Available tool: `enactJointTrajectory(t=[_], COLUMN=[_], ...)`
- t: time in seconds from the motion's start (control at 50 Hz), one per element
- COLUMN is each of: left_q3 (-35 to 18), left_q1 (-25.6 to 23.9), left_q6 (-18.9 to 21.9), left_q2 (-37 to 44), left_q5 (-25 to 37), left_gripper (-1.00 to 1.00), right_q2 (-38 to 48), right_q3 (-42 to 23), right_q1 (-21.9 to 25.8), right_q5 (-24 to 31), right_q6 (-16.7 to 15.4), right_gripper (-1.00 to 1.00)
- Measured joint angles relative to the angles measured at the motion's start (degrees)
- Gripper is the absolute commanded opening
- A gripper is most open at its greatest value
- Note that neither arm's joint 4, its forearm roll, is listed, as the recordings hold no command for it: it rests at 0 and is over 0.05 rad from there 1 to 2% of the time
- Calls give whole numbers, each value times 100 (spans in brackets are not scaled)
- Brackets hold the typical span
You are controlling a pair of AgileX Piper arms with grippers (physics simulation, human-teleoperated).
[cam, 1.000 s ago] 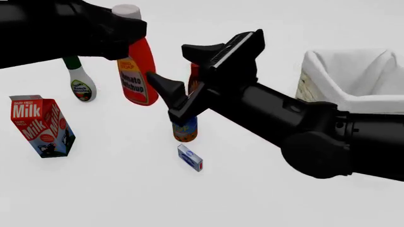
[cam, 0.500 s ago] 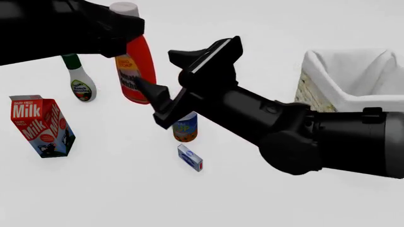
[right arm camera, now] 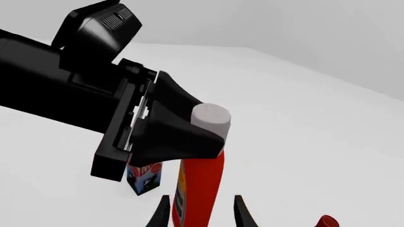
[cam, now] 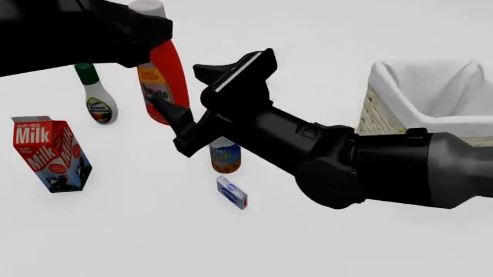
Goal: Pick the ketchup and place it in the basket.
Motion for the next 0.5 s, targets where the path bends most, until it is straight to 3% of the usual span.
enactJointTrajectory(t=[0.5], left_q3=[-54], left_q1=[-34], left_q6=[-66], left_q2=[-56], left_q5=[94], left_gripper=[-100], right_q2=[477], right_q3=[-449], right_q1=[38], right_q5=[64], right_q6=[-37], right_gripper=[100])
